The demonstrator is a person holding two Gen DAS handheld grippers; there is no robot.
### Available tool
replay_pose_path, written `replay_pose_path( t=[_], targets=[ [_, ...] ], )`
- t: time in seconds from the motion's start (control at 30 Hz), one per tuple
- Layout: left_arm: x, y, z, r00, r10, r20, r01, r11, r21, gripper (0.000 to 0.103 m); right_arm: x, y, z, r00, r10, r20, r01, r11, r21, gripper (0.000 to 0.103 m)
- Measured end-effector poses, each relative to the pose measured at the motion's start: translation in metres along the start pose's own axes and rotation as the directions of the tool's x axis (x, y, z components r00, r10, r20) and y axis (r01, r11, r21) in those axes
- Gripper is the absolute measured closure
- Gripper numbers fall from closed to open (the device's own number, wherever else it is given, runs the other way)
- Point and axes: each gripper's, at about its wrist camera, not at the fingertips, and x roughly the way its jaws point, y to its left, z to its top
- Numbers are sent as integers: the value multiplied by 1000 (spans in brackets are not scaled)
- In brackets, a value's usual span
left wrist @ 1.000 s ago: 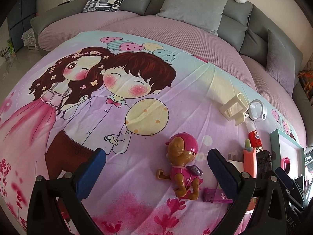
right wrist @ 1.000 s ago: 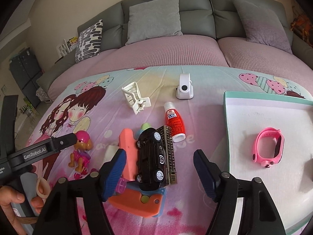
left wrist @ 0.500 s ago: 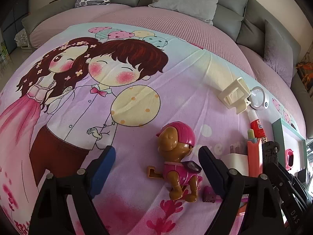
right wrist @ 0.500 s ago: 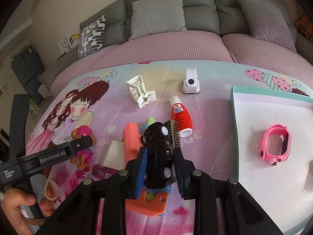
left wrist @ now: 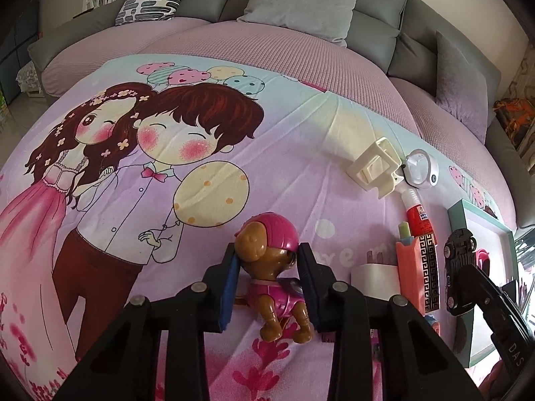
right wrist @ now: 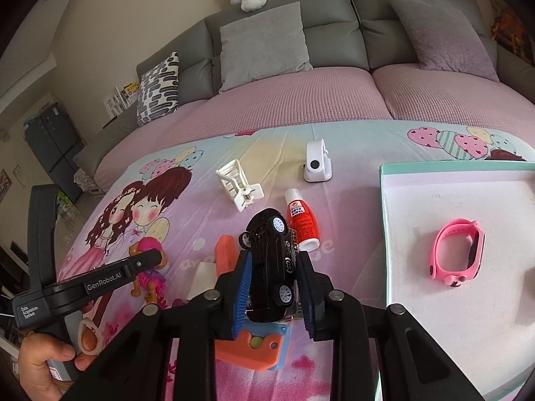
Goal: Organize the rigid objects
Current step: 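Carry the toy car and toy puppy over the teal tray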
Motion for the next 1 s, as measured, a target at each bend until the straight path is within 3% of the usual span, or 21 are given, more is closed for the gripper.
replay_pose_path(
  t=[0.27,0.5,0.77,1.0],
  targets=[
    [-33,-14,11,997,-10,74,8,1000,22,67,-17,-20,7,999,-16,47,13,998,54,74],
    [-61,-47,20,991,-46,129,34,995,98,67,-37,-50,11,994,-55,91,43,991,126,74],
    [-66,-101,16,989,-93,113,69,977,202,67,-58,-98,9,981,-161,108,136,969,208,74],
    [-60,-165,-3,984,-174,45,151,933,325,67,-72,-143,1,959,-272,83,238,926,292,74]
  ],
)
